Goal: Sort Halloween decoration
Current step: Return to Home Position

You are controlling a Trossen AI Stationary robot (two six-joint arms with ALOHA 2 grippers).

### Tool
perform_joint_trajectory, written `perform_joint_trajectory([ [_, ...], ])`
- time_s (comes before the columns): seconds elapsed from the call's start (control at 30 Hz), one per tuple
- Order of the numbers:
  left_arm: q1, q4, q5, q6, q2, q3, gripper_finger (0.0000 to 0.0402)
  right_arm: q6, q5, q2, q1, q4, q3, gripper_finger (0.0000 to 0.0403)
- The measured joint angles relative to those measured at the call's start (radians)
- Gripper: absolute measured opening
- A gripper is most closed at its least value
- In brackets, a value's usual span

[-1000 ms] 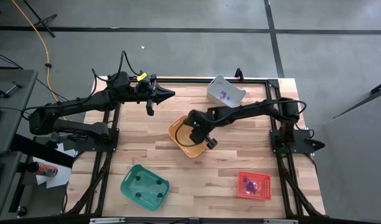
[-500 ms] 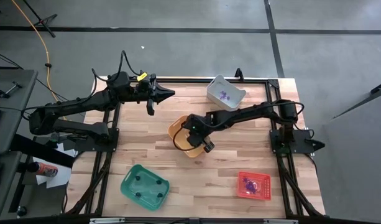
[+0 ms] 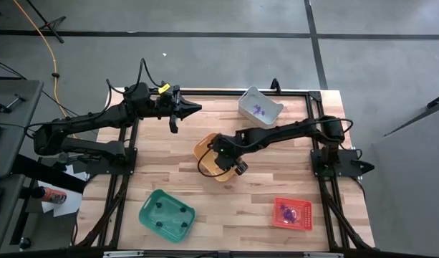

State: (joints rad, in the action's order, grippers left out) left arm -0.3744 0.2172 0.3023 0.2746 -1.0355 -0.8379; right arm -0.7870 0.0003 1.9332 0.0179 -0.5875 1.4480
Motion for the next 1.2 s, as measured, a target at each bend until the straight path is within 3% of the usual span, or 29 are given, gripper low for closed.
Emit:
perform_joint_trajectory([
  [0.2, 0.000, -0.051, -0.023, -0.050, 0.000, 0.000, 0.0000, 0.218, -0.057, -0.097, -0.062, -0.220, 0.009, 0.0015],
  [0.37, -0.012, -0.057, -0.058, -0.066, 0.000, 0.000, 0.0000, 0.345, 0.010, -0.271, -0.111, -0.241, -0.185, 0.0004],
  [0.57, -0.031, -0.062, -0.060, -0.068, 0.000, 0.000, 0.0000, 0.584, -0.017, -0.559, -0.152, -0.008, -0.542, 0.0001],
  [0.73, -0.031, -0.063, -0.047, -0.046, 0.000, 0.000, 0.0000, 0.826, -0.108, -0.701, -0.169, 0.310, -0.698, 0.0001],
  [0.87, -0.031, -0.063, -0.022, -0.047, 0.000, 0.000, 0.0000, 0.942, -0.128, -0.705, -0.206, 0.572, -0.697, 0.0000],
  [0.97, -0.022, -0.062, 0.005, -0.049, 0.000, 0.000, 0.0000, 0.935, -0.151, -0.687, -0.237, 0.709, -0.634, 0.0000],
  [1.2, 0.073, 0.041, -0.004, -0.038, 0.000, 0.033, 0.0000, 0.857, -0.244, -0.669, -0.268, 0.756, -0.445, 0.0000],
])
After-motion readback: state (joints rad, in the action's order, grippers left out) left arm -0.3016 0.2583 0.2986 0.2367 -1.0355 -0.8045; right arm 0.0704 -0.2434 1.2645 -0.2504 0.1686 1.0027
